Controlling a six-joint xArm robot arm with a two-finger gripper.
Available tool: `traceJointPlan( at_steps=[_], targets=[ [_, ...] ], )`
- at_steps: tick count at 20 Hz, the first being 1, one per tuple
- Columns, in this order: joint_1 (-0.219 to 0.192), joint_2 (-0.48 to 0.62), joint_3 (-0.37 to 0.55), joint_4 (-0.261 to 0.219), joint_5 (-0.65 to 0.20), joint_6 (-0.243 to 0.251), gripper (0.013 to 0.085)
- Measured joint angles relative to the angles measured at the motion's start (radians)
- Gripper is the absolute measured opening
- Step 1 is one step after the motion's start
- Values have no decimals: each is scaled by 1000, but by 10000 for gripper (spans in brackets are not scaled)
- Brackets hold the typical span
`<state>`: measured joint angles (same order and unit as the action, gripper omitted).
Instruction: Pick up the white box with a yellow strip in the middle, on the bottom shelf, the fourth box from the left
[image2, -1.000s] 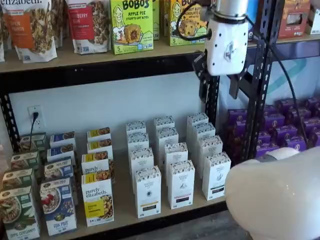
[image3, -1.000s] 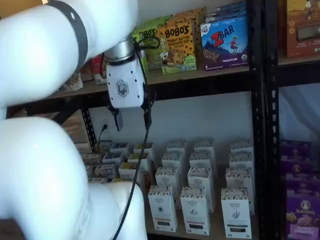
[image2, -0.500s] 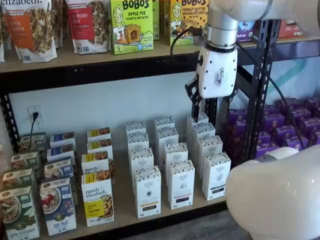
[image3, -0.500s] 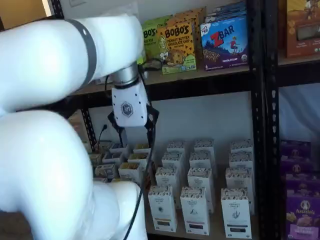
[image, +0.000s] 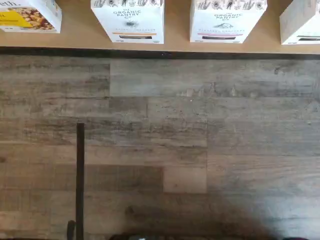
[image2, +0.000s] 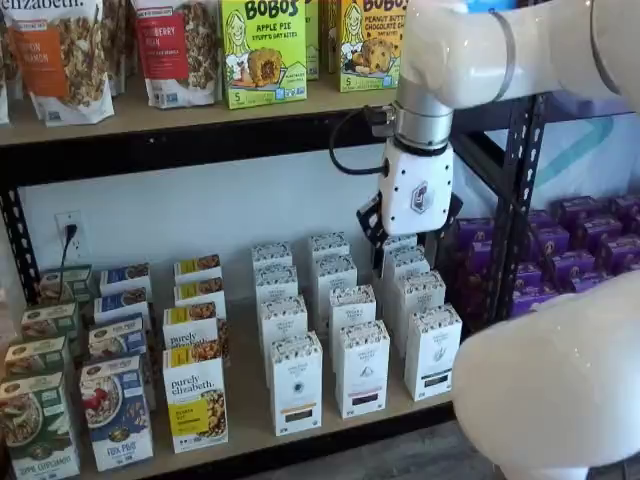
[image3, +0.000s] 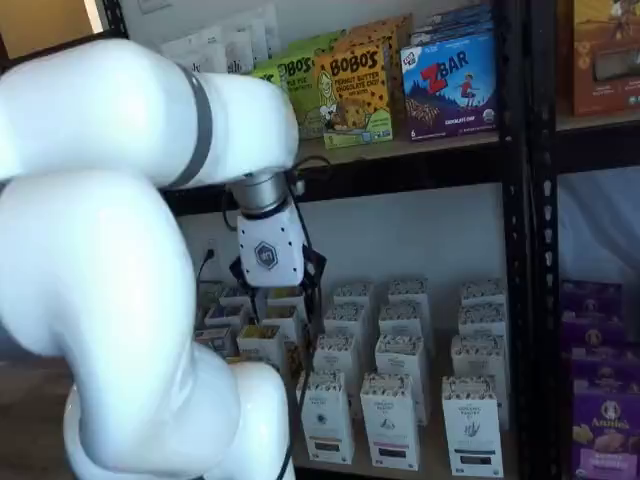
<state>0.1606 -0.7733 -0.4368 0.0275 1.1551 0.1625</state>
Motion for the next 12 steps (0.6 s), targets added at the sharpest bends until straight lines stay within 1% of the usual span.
traceJointPlan(
  at_steps=[3, 6, 12],
  targets=[
    [10, 34, 23, 3, -71, 7, 850],
    [27, 91, 31, -3, -129, 25, 850],
    [48, 220, 49, 3, -299, 38, 850]
  ],
)
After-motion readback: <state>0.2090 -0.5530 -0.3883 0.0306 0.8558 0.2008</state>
